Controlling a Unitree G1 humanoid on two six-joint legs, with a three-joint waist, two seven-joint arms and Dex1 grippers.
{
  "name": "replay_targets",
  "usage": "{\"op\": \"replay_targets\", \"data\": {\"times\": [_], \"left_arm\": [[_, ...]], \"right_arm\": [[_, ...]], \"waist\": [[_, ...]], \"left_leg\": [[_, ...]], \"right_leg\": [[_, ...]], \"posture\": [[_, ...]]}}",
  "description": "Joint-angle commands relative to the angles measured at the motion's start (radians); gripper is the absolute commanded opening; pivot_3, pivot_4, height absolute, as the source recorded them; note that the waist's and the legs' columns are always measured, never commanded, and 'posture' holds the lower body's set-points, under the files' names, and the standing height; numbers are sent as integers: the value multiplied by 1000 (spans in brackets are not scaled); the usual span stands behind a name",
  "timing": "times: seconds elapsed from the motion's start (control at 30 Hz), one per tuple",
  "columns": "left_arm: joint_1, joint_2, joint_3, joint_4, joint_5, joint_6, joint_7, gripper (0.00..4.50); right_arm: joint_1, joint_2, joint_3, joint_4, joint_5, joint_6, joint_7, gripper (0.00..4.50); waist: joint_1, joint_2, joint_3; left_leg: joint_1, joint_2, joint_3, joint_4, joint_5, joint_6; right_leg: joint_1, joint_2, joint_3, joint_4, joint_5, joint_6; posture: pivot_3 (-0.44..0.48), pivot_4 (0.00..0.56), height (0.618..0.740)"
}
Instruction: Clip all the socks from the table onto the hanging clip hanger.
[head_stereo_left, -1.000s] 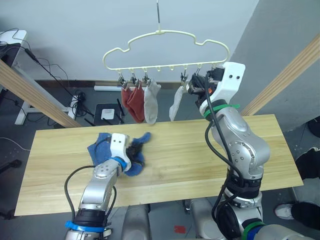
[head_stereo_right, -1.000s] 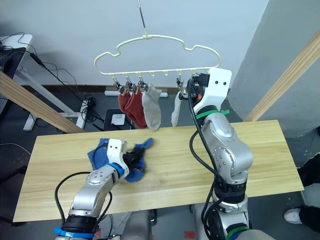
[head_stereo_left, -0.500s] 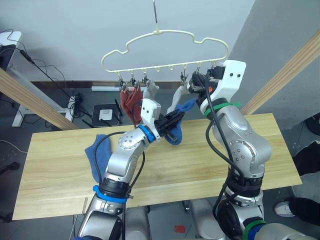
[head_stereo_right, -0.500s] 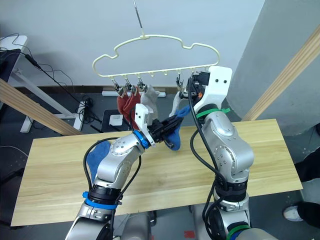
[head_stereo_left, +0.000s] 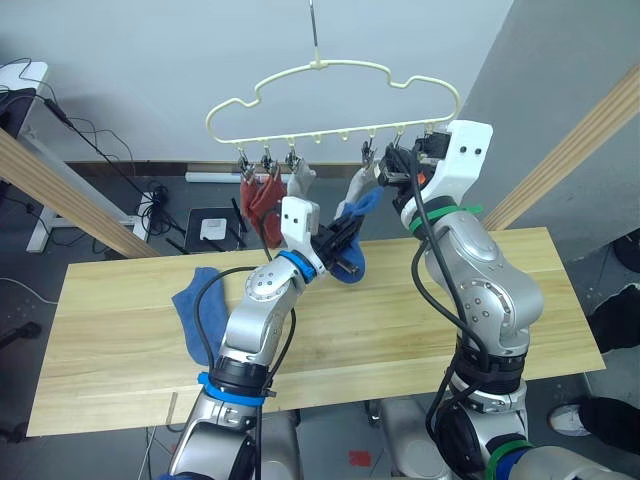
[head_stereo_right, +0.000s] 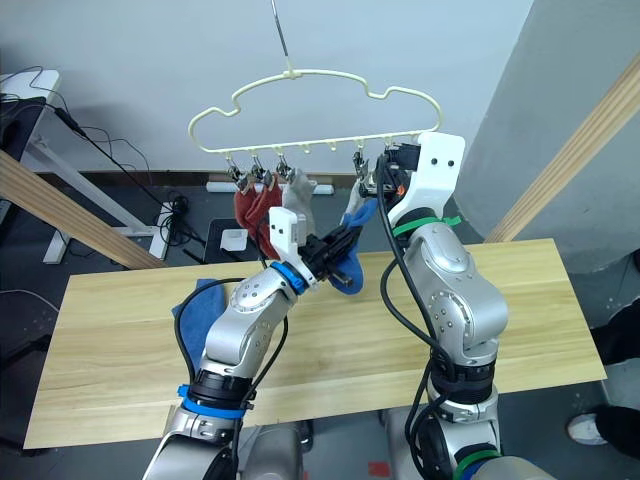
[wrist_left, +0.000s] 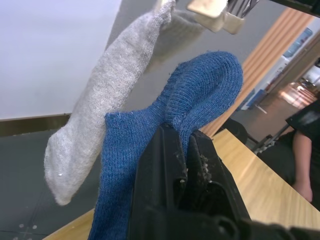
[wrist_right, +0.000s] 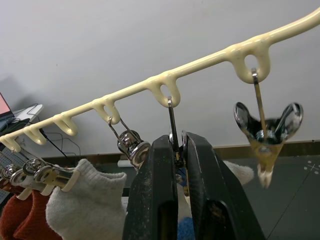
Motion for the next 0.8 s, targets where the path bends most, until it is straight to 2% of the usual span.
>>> {"op": "replay_targets", "data": {"times": [0.03, 0.8], "left_arm": [[-15, -28, -2, -21, 18, -60, 36, 22], [-61, -86, -12, 49, 47, -145, 89, 22]], "right_arm": [[-15, 1, 0, -29, 4, -9, -2, 0], [-19, 13, -4, -28, 11, 16, -6, 0]], "waist": [[0, 0, 0], [0, 0, 0]], "left_leg": [[0, 0, 0, 0, 0, 0], [0, 0, 0, 0, 0, 0]], "right_leg": [[0, 0, 0, 0, 0, 0], [0, 0, 0, 0, 0, 0]], "posture": [[-160, 315, 740], [-163, 314, 740]]}}
